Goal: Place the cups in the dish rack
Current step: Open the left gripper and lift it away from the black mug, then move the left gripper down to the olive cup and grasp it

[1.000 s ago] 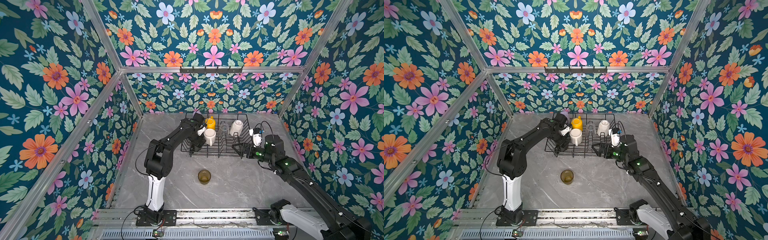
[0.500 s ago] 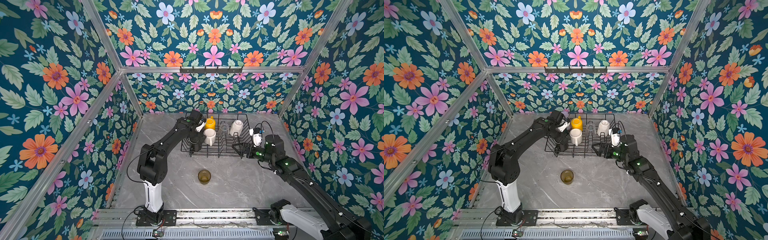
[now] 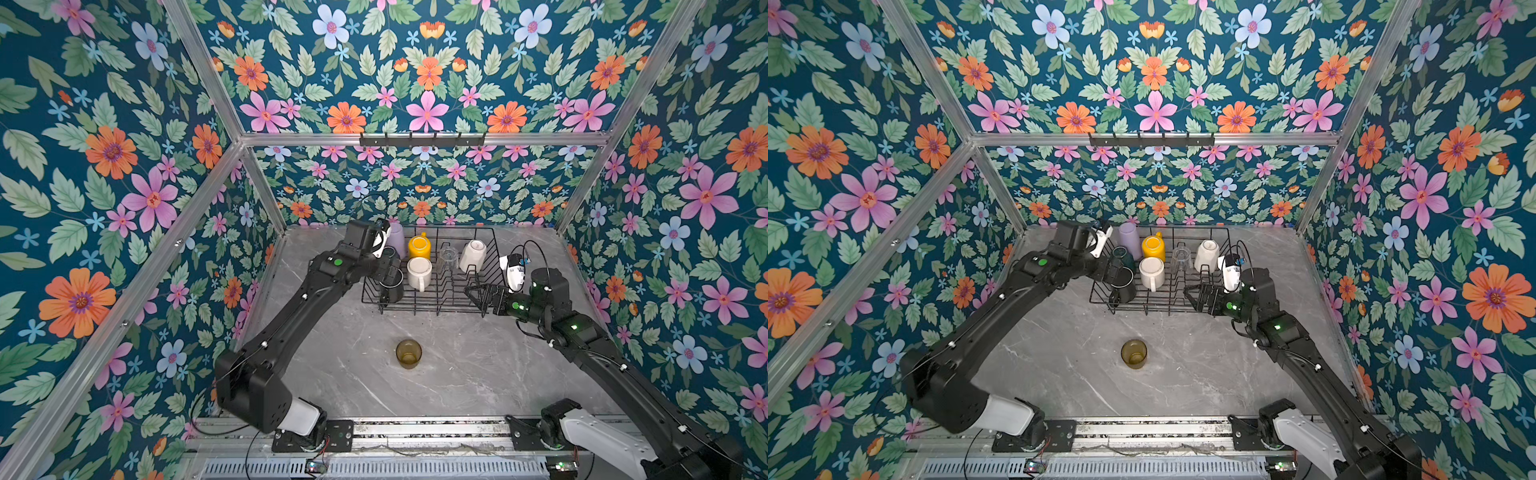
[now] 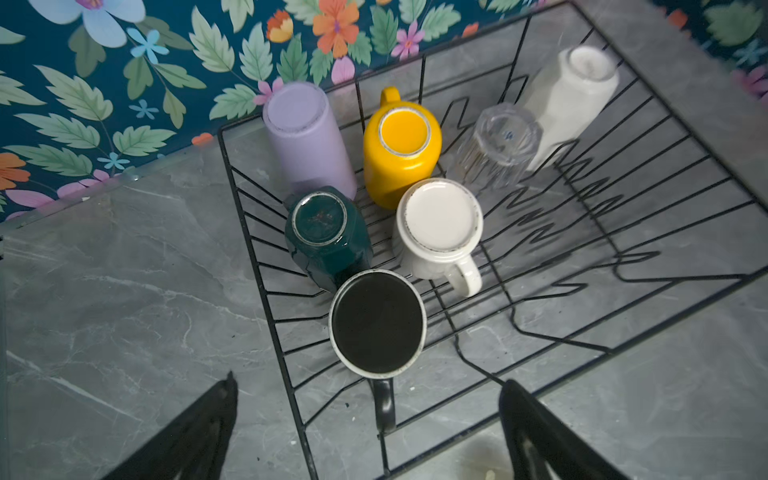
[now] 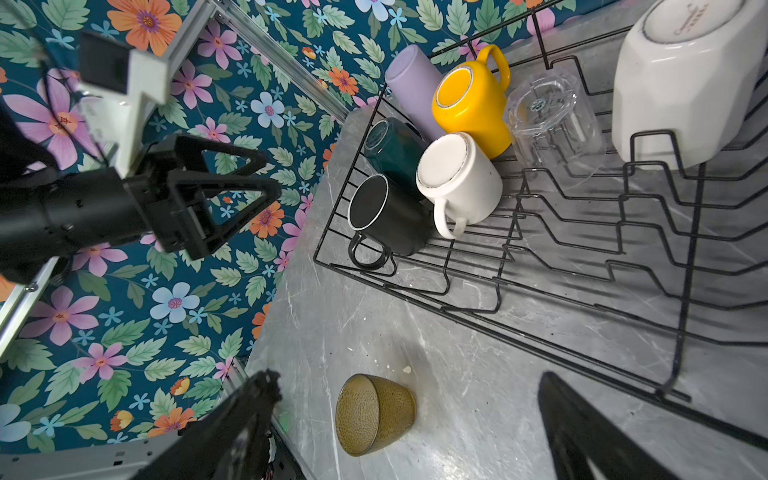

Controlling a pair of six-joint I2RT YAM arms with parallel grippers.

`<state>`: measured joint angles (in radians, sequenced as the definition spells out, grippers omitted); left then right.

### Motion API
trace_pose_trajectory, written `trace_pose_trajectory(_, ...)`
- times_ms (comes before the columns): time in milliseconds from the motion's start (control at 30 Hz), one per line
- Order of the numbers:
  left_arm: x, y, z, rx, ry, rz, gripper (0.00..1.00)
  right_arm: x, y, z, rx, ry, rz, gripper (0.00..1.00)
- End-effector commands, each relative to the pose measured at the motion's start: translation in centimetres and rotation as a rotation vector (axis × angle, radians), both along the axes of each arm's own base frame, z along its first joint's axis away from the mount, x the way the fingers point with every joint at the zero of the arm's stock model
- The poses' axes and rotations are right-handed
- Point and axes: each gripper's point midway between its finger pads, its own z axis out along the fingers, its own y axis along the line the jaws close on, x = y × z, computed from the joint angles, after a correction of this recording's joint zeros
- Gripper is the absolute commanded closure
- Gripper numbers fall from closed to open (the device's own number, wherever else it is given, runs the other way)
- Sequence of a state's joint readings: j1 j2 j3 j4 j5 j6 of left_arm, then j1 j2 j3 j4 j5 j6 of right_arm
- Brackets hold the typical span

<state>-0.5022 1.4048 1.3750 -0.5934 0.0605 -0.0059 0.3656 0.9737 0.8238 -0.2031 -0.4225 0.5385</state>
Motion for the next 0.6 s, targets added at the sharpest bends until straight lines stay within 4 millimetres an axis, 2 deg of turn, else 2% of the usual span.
trace_pose_trajectory(0,-1.6,0.3,1.1,-0.117,-0.009,0.043,0.00,0.3,-0.3,0.1,-0.030,-0.017,-0.012,0.01)
trace_pose_trajectory(100,-4.1,1.3,0.3,-0.156,0.041,0.062,0.02,0.4,-0.6,-0.2,-0.048,-0.014,-0.026,0.01)
trace_pose_trajectory(233,-8.6,2.4,-2.7,-0.206,0.191,0.091,0.07,0.6,-1.3,-0.5,-0.092,-0.014,-0.054,0.01)
trace_pose_trajectory(333,-11.1,3.5,-4.2,-0.234,0.249,0.128,0.09,0.8,-1.5,-0.6,-0.104,-0.018,-0.068,0.01)
trace_pose_trajectory(567,-14.7,3.3,-6.7,-0.310,0.385,0.142,0.13,1.2,-1.5,-0.9,-0.116,-0.012,-0.072,0.01)
